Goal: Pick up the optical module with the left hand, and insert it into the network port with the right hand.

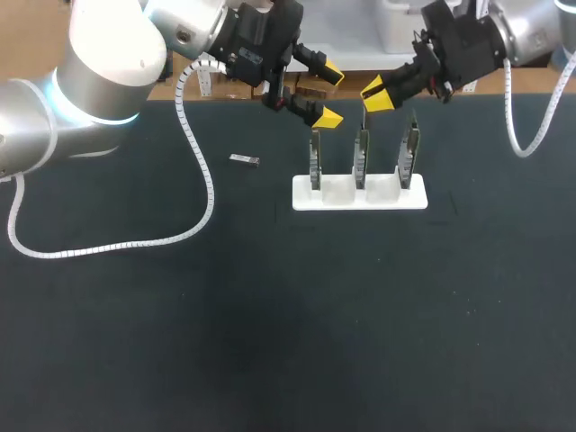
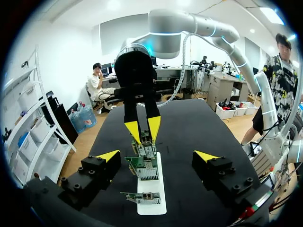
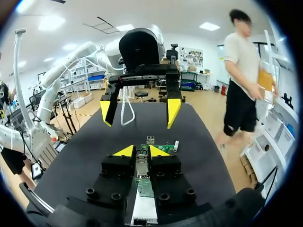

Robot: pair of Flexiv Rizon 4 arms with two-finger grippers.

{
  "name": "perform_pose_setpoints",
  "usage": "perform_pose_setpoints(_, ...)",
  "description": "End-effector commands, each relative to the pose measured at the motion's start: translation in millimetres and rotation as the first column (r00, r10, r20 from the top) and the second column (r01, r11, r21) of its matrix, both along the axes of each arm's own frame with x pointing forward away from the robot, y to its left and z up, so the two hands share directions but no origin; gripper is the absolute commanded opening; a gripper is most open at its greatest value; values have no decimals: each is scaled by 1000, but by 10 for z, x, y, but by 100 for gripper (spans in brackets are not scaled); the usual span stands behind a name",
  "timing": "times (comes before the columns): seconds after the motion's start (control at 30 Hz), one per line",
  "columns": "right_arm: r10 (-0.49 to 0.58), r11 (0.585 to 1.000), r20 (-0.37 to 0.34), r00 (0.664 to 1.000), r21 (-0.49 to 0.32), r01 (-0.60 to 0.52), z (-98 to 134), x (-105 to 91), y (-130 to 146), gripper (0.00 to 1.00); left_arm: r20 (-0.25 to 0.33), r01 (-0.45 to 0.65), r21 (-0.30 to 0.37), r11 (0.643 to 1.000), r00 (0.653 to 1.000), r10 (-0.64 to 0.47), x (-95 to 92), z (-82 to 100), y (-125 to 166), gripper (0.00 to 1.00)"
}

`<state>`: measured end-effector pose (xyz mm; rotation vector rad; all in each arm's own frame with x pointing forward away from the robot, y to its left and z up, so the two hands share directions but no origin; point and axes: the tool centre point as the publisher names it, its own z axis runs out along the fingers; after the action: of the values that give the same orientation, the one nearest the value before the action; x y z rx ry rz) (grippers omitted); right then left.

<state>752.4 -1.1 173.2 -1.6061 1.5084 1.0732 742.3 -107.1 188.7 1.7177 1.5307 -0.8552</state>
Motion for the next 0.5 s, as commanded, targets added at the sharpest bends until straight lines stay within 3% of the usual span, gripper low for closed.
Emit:
perform_pose_setpoints(0.03, 3, 1000, -1, 1000, 4, -3, -50, 6, 1, 0, -4, 3, 7, 1000, 1000, -3, 22, 7, -10, 100)
perform_pose_setpoints(0.5, 15, 1000, 19, 1000, 0, -15, -3, 59, 23, 0, -4, 3, 7, 1000, 1000, -3, 22, 7, -10, 100)
